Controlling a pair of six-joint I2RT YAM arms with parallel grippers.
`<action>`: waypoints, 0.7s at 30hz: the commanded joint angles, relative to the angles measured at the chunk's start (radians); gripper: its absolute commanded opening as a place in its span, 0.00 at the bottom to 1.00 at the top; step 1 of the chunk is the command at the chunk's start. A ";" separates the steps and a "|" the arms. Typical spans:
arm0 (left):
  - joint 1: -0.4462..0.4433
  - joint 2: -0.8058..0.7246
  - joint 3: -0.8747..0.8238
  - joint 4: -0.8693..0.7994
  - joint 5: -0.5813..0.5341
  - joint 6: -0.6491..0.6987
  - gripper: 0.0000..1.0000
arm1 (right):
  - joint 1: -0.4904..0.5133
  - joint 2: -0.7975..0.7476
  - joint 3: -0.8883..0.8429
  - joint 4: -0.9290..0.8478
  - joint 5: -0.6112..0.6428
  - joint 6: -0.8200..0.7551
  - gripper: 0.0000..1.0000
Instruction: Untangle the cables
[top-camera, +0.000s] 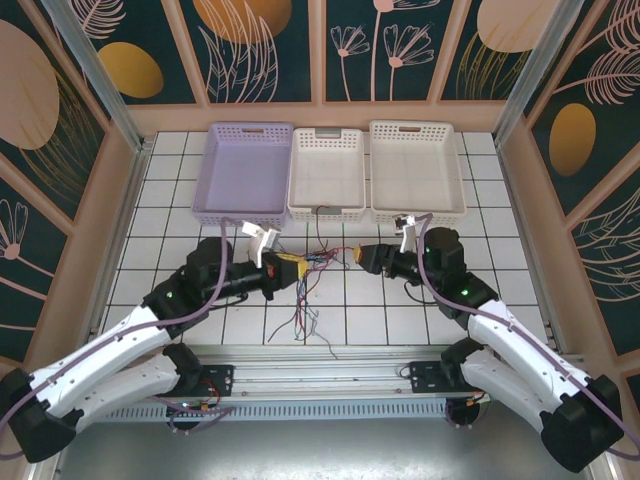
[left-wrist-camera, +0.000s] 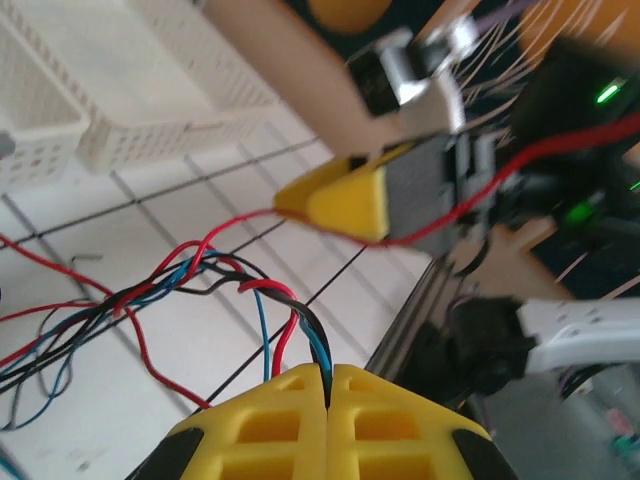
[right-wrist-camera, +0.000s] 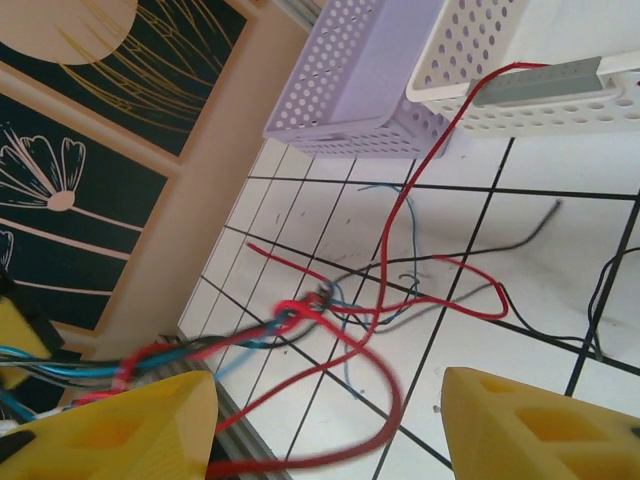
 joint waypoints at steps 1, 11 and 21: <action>0.002 -0.049 -0.051 0.273 -0.028 -0.133 0.00 | 0.036 -0.001 -0.036 0.098 0.017 0.019 0.62; 0.001 -0.030 -0.121 0.559 -0.030 -0.376 0.00 | 0.202 -0.019 -0.188 0.381 0.177 0.005 0.68; 0.001 0.031 -0.023 0.326 -0.083 -0.336 0.00 | 0.268 -0.147 -0.173 0.418 0.314 -0.066 0.69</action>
